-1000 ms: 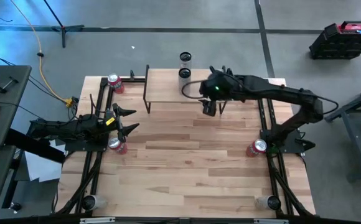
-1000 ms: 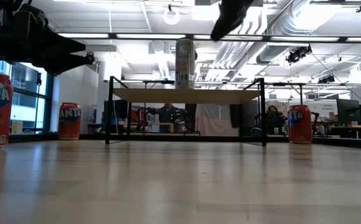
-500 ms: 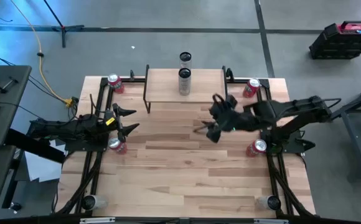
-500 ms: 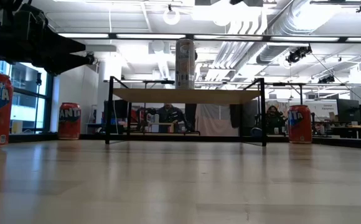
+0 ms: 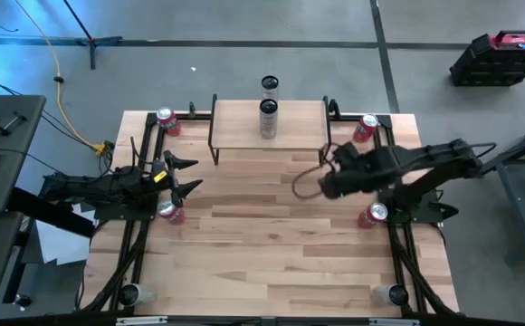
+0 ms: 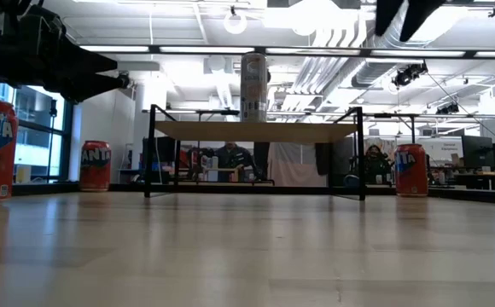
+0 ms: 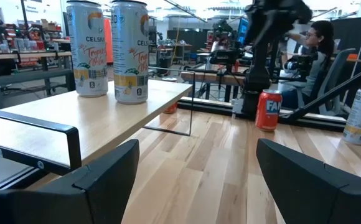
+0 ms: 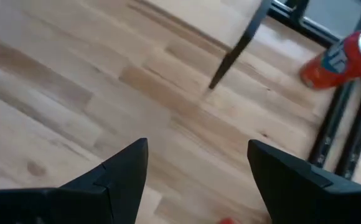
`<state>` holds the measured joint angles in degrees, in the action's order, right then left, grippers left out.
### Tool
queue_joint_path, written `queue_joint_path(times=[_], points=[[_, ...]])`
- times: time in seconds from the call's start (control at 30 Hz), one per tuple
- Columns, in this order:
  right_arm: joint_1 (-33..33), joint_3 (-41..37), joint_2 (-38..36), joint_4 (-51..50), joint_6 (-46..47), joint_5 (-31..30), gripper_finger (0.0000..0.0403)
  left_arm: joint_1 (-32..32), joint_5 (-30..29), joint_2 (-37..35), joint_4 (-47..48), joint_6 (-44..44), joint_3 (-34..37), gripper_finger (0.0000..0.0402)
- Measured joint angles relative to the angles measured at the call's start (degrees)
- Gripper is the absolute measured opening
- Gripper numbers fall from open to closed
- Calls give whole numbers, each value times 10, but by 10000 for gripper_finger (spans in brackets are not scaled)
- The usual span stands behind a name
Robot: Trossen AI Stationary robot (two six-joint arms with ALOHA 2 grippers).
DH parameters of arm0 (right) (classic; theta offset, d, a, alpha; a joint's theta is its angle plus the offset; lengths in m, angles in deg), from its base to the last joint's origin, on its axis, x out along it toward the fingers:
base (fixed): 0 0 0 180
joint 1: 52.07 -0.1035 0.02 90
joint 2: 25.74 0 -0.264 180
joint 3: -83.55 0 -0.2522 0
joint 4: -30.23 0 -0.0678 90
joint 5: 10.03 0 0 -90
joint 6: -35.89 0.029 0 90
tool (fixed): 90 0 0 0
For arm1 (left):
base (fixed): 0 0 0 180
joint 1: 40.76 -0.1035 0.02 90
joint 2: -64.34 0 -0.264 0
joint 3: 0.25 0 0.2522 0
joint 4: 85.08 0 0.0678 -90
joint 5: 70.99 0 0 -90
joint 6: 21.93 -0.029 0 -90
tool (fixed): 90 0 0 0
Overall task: Place canned beverage on shelf
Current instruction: Put the top right red soda can on the shelf
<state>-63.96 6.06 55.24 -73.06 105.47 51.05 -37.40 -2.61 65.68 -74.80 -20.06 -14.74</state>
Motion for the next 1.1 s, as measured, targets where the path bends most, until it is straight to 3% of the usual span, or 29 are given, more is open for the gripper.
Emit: queue_joint_path(times=[0.1,0.23,0.4,0.63,0.87,1.1], points=[[71,-7,-15,32,-36,-25,260,0,0,0,0,0,0,314],[186,-8,-19,3,-78,-69,260,0,0,0,0,0,0,314],[347,-8,-25,24,-174,-29,272,0,0,0,0,0,0,314],[518,-8,3,82,-272,41,327,0,0,0,0,0,0,314],[640,-99,11,193,-236,90,348,0,0,0,0,0,0,314],[674,-221,12,325,-110,76,348,0,0,0,0,0,0,314]])
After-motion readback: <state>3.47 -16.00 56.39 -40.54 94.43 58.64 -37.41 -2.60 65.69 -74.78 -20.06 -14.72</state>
